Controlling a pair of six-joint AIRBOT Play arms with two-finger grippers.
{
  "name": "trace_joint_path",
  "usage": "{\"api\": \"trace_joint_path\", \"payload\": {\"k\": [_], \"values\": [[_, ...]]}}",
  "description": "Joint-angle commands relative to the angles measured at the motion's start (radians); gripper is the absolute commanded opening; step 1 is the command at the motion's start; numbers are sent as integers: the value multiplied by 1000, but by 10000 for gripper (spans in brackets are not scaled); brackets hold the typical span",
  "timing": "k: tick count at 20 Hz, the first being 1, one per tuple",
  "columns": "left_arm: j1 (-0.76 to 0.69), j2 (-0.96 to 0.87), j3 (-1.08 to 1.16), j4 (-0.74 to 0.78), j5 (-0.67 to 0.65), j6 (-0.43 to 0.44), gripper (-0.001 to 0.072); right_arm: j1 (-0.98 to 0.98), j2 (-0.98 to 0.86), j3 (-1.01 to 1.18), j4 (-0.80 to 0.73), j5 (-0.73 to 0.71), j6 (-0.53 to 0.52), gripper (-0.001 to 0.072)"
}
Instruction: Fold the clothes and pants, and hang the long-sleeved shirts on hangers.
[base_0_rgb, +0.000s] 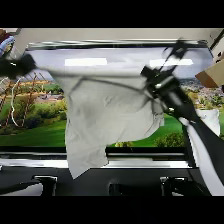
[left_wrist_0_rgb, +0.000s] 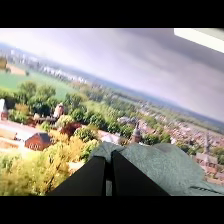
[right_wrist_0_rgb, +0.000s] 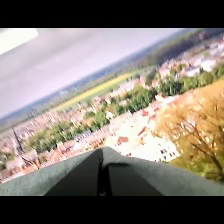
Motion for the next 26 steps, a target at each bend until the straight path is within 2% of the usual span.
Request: {"api": "trace_joint_path", "payload": {"k": [1,3,4,6,7,8,10,11,13,15,16,17,18,20,22,24,26], "values": [[-42,-225,-28,14,63,-76,15,0,-198,2,70,95,-7,45],[-64,-292,-9,4,80,-107,18,0,-225,2,47,187,70,47],[-72,-312,0,-9,84,-107,77,0,-225,2,34,210,102,73],[-75,-317,7,-15,83,-106,407,-33,-212,18,72,192,119,302],[-68,-308,9,-15,72,-95,528,-63,-190,26,122,159,80,378],[-54,-298,19,-13,40,-77,546,-102,-160,30,171,130,10,392],[-3,-265,40,-12,-54,-38,546,-212,-71,31,285,63,-198,405],[29,-241,42,-12,-104,-11,545,-280,-18,31,335,19,-322,447],[106,-190,42,-12,-229,48,539,-417,74,31,412,-75,-589,448],[182,-145,41,-12,-370,67,539,-562,134,31,518,-207,-880,448],[220,-119,25,-32,-409,64,539,-639,143,31,599,-296,-1051,448],[258,-84,-10,-77,-402,63,539,-705,143,29,669,-384,-1178,444],[294,-47,-58,-114,-390,75,539,-781,150,14,730,-396,-1196,427],[337,29,-183,-163,-388,120,539,-872,154,-5,743,-422,-1203,357],[364,105,-331,-201,-367,146,539,-929,167,-81,821,-388,-1219,359],[367,159,-463,-241,-347,178,539,-941,152,-197,887,-335,-1303,371],[366,179,-554,-288,-344,211,539,-941,104,-293,1007,-351,-1359,371]]}}
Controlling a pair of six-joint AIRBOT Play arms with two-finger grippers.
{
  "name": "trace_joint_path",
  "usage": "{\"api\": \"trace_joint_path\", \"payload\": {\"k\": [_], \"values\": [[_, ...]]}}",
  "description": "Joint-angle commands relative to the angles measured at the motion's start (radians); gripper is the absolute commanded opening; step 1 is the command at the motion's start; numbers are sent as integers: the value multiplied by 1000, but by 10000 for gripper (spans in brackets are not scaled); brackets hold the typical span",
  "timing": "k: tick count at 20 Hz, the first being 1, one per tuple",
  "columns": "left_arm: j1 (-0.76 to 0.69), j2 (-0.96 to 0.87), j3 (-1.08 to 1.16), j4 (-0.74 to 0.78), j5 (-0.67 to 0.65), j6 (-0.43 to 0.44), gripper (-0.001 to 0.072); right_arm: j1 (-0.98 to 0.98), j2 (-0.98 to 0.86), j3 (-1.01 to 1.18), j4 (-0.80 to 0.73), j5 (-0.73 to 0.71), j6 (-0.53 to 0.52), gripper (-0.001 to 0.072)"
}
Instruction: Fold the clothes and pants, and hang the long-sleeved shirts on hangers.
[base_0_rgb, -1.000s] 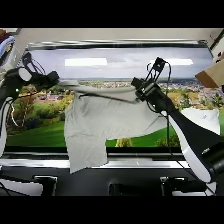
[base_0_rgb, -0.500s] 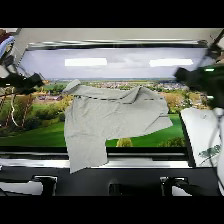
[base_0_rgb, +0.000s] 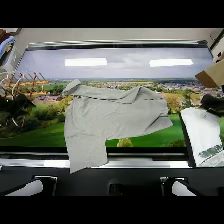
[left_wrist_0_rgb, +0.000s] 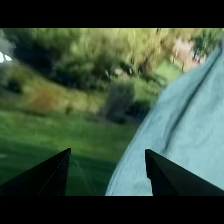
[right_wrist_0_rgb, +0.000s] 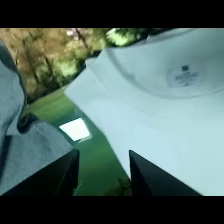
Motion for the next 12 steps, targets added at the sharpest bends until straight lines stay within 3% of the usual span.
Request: {"api": "trace_joint_path", "payload": {"k": [1,3,6,12], "values": [[18,56,-175,-116,6,83,539,-34,-62,-155,242,-12,-156,371],[17,56,-206,-179,10,140,539,-34,-124,-185,330,-13,-182,392],[16,55,-212,-233,16,212,539,-34,-211,-185,342,-4,-220,393],[16,55,-212,-233,17,212,539,-34,-296,-185,413,8,-304,424]]}}
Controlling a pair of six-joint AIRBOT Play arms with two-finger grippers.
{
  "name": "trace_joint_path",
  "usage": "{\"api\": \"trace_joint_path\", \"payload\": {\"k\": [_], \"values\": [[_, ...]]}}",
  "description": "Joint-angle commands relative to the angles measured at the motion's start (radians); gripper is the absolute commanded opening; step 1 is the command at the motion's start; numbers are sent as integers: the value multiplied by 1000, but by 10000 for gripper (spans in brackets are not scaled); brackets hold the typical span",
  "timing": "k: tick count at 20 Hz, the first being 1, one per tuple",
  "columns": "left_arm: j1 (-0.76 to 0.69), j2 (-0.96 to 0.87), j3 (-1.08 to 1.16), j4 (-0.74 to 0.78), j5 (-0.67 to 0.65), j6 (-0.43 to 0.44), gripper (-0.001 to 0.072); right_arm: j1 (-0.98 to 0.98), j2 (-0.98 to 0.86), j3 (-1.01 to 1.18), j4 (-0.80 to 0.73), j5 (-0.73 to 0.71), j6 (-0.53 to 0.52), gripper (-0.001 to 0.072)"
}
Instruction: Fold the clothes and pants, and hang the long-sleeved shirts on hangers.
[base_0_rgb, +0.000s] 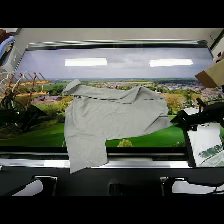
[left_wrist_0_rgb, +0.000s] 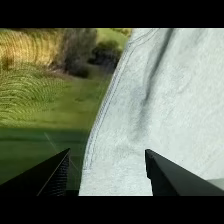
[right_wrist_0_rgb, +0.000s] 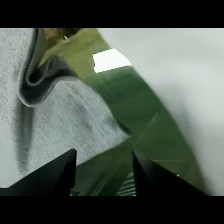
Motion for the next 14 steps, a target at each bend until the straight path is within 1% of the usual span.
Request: {"api": "trace_joint_path", "payload": {"k": [1,6,9,10,12,13,14], "values": [[1,1,-5,-16,1,14,539,-1,-31,-3,32,12,-48,424],[0,1,-5,-16,1,14,539,6,-31,-4,24,66,-47,423],[0,1,-5,-16,1,14,539,62,-31,-4,2,92,-47,422],[0,1,-5,-16,1,14,539,82,-31,-4,-6,103,-35,412],[0,1,-5,-16,1,14,539,107,-31,-3,-6,108,-27,299],[0,1,-5,-16,1,14,539,111,-31,-3,0,98,-26,213],[0,1,-6,-15,1,16,539,111,-30,-3,0,84,-29,83]]}}
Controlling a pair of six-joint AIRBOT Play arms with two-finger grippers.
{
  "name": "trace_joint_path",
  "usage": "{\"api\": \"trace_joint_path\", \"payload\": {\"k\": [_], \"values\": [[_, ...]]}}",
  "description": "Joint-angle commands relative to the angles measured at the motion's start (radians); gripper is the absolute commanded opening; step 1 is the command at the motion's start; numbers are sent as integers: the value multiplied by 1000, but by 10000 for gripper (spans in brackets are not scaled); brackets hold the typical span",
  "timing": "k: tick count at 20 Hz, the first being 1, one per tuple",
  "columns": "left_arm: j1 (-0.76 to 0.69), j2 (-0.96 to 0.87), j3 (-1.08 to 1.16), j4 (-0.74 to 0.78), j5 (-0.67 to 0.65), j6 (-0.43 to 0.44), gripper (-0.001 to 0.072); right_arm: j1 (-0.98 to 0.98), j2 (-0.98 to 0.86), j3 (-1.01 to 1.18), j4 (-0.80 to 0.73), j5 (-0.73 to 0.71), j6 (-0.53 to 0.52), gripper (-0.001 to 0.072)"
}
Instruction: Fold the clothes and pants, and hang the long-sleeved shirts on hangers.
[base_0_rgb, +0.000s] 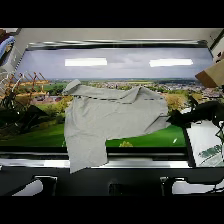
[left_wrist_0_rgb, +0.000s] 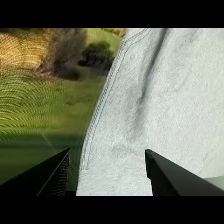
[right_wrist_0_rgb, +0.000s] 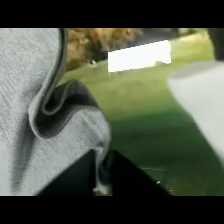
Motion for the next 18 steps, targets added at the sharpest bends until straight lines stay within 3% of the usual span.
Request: {"api": "trace_joint_path", "payload": {"k": [1,7,11,18], "values": [[0,1,-5,0,-2,11,539,21,2,1,3,-31,9,45],[1,2,-163,-5,-15,182,537,21,34,1,10,-147,-3,42],[0,1,-275,-51,38,216,499,21,97,1,11,-142,3,42],[-71,-2,-381,-116,60,252,498,21,160,1,17,-149,28,42]]}}
